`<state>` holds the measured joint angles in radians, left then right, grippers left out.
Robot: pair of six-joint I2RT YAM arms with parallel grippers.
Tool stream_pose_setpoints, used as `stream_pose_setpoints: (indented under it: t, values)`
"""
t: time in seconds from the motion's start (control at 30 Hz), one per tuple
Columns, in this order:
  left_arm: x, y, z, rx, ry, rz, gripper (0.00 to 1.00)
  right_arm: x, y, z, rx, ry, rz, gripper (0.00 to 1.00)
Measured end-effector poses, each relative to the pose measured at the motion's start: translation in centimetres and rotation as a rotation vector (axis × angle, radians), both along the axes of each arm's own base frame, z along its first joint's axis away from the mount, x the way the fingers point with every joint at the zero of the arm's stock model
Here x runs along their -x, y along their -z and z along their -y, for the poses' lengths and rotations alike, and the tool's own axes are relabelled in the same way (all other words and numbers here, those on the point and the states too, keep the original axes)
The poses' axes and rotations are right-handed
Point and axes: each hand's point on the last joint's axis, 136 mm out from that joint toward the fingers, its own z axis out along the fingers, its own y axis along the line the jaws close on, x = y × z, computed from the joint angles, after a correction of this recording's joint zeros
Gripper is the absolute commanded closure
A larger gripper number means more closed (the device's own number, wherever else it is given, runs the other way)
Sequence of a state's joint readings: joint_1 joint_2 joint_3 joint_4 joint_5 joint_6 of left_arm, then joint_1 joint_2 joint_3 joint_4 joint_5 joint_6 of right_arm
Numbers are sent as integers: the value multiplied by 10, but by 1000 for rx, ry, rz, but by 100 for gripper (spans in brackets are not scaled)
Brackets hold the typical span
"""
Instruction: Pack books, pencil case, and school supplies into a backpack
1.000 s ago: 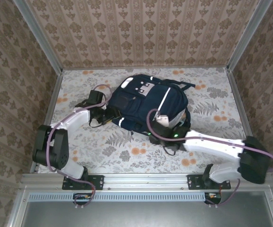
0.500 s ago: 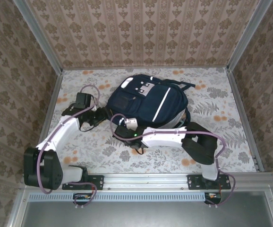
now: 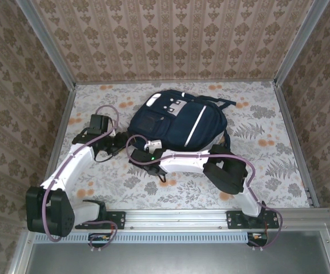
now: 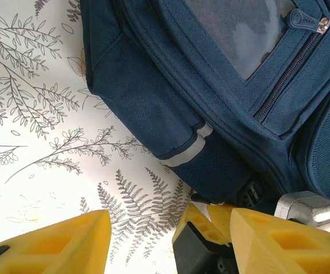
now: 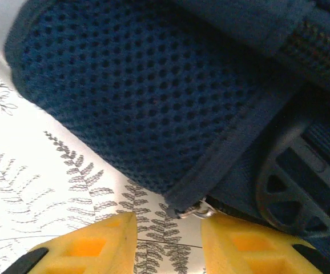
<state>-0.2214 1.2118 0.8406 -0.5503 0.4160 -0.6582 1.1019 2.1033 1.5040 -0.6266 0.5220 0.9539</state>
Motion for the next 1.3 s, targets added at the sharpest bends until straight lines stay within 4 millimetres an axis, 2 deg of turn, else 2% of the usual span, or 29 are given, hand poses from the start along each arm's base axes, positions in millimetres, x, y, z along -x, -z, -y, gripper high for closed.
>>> stream_pose_setpoints:
  t: [0.27,0.37,0.53,0.63,0.9,1.0,1.3]
  values:
    - [2,3,0,2,2,-9,41,-3,0,3,-9,27,2,58]
    - [3,3,0,3,3,-9,41,-7,0,5,-12,39,5,60]
    - [5,1,0,6,4,-3,41,-13,8,9,1,59,5,87]
    - [5,1,0,7,4,-2,41,-16,9,11,3,72,12,100]
    - [11,12,10,46,9,-30,41,-15,5,11,-20,74,28,100]
    - [9,15,21,84,15,-32,41,-13,0,12,-44,66,36,100]
    - [1,46,57,154,17,-90,44,-4,-18,7,-152,25,25,100]
